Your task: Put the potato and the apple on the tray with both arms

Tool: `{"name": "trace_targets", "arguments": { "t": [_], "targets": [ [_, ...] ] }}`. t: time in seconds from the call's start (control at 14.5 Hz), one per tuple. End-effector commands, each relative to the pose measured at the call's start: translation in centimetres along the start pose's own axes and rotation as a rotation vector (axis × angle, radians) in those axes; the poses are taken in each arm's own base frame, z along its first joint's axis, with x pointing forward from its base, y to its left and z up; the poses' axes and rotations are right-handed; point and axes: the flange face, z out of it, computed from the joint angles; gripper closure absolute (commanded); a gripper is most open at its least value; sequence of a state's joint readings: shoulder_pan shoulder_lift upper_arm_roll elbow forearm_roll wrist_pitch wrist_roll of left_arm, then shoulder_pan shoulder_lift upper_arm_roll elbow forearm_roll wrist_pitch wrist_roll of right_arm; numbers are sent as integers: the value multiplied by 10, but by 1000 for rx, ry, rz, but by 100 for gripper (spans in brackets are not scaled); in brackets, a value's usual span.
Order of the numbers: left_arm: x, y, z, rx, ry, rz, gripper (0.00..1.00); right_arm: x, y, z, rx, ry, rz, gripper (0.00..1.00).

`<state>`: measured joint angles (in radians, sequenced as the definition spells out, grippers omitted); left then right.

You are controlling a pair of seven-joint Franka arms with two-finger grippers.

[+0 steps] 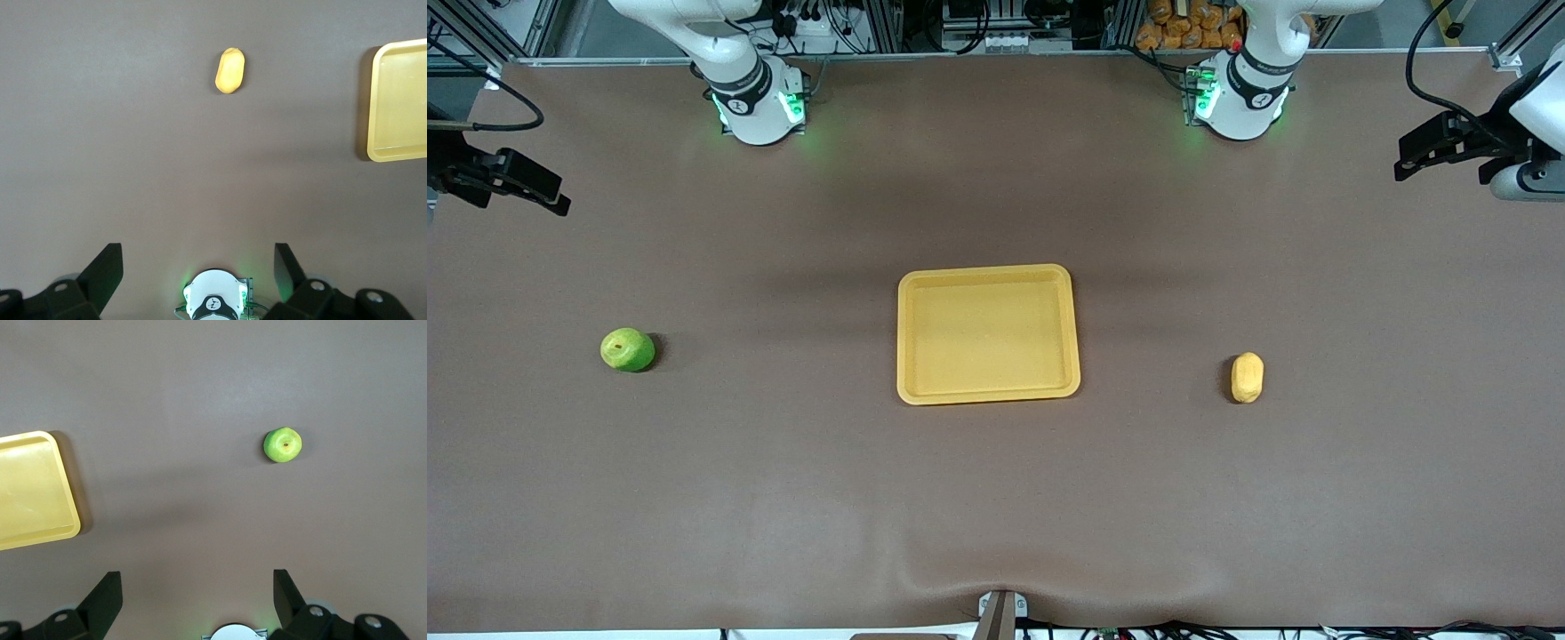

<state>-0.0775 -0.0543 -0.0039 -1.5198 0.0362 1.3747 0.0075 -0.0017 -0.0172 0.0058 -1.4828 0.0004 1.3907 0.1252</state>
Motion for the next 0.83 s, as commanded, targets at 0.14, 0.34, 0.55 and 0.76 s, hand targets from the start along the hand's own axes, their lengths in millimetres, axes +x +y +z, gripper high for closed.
{"name": "trace_targets", "arguments": {
  "t": [0.14, 0.34, 0.55, 0.76],
  "targets": [
    [-2, 5, -6, 34, 7, 17, 0, -2, 3, -2, 23, -5, -3, 0],
    [1, 2, -15, 53, 27, 6, 0, -2, 4, -2, 23, -3, 0, 0],
    [13, -4, -5, 45, 15, 7, 0, 7, 7, 8, 40, -25, 8, 0],
    [20, -5, 23, 30, -28, 34, 0, 10, 24, 10, 85, -34, 40, 0]
  ]
}}
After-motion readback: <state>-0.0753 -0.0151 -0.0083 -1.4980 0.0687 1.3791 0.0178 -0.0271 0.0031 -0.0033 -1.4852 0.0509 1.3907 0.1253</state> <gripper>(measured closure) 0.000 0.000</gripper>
